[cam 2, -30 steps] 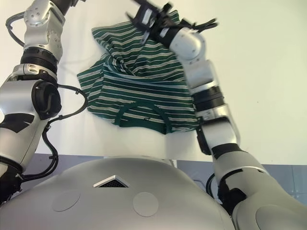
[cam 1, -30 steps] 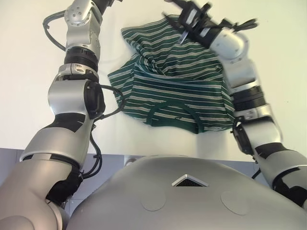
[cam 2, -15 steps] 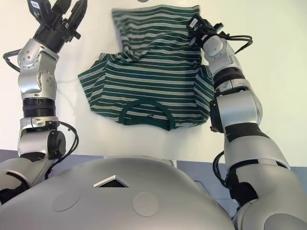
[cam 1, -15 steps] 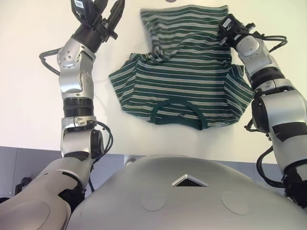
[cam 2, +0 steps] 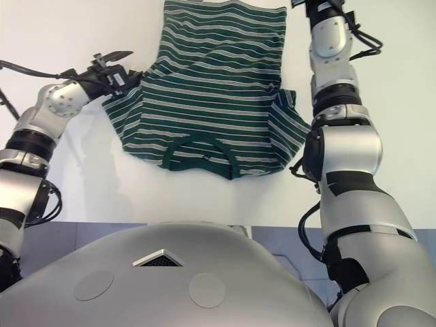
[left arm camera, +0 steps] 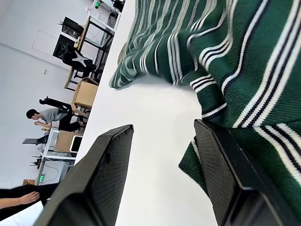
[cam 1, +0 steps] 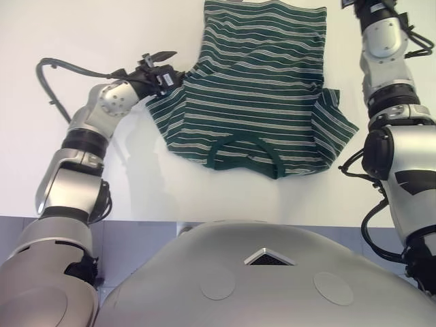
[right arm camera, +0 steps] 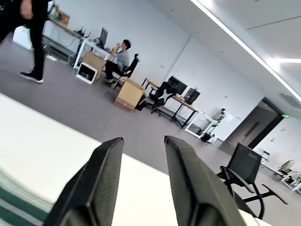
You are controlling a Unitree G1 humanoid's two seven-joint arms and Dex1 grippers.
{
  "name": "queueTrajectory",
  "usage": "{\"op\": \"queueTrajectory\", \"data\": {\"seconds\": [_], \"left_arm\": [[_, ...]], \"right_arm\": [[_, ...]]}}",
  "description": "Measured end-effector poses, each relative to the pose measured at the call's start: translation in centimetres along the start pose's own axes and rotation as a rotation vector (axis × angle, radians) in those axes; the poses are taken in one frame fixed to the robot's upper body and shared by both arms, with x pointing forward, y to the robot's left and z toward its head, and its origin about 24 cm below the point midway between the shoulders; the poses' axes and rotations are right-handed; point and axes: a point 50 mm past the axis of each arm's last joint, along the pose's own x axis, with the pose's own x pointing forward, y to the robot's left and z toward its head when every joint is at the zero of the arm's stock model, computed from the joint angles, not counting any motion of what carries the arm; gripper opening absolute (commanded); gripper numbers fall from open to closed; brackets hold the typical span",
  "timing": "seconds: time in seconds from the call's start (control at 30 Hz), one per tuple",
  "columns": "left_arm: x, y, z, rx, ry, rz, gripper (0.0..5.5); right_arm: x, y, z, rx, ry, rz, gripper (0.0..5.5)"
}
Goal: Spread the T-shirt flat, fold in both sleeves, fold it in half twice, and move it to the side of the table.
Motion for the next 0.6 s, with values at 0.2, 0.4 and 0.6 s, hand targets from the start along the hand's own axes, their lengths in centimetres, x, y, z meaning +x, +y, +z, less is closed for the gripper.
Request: {"op": "queueTrajectory", "data": {"seconds": [0.2, 0.4, 0.6], "left_arm": [[-5.1, -2.4, 0.4, -0.173, -0.106, -0.164, 2.39], [-7.1, -2.3, 0.3, -0.346, -0.072, -0.183, 2.39], [-8.1, -0.2, -2.2, -0.277, 0.095, -0.079, 2.39]], "right_arm": [[-2.2, -2.0, -1.9, -0.042, -0.01, 0.005, 1.63], [-4.9, -4.3, 1.1, 0.17, -0.166, 0.218, 1.63], [-12.7, 0.2, 2.3, 0.306, -0.096, 0.935, 1.63]]}}
